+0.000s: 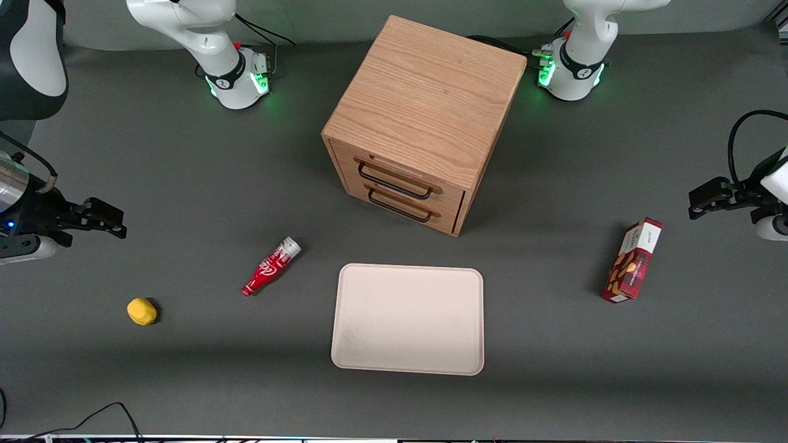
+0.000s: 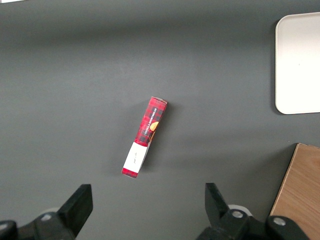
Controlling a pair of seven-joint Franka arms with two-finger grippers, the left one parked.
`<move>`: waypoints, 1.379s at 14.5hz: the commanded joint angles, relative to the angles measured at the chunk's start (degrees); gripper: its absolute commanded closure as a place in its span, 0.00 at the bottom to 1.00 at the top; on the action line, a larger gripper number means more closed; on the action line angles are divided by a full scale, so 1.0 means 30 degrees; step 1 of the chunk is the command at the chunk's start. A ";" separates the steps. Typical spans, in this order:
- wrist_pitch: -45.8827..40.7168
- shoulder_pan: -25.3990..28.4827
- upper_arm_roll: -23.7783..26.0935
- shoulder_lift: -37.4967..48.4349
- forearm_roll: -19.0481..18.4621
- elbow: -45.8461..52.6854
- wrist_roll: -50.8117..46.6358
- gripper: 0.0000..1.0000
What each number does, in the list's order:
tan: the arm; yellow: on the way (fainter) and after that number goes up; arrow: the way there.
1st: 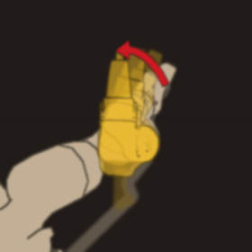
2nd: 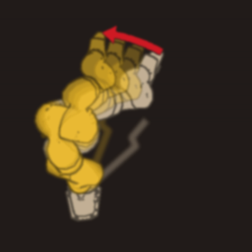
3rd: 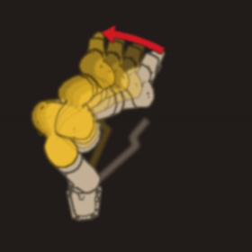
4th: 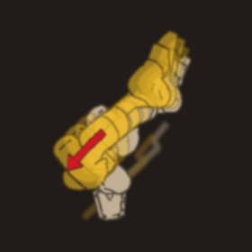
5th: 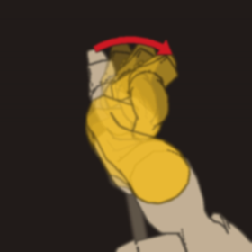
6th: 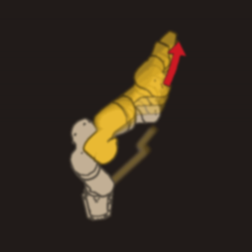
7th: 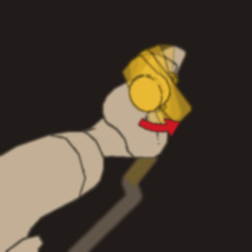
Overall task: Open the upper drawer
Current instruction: 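Move the right gripper toward the upper drawer's black handle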
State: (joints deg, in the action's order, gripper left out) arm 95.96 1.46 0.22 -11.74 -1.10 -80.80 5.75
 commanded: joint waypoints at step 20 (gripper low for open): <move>-0.2221 0.9029 0.0630 -0.2147 -0.0309 0.3991 0.0721 0.00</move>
State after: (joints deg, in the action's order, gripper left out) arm 90.92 25.93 2.80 -15.19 -1.48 -73.27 6.14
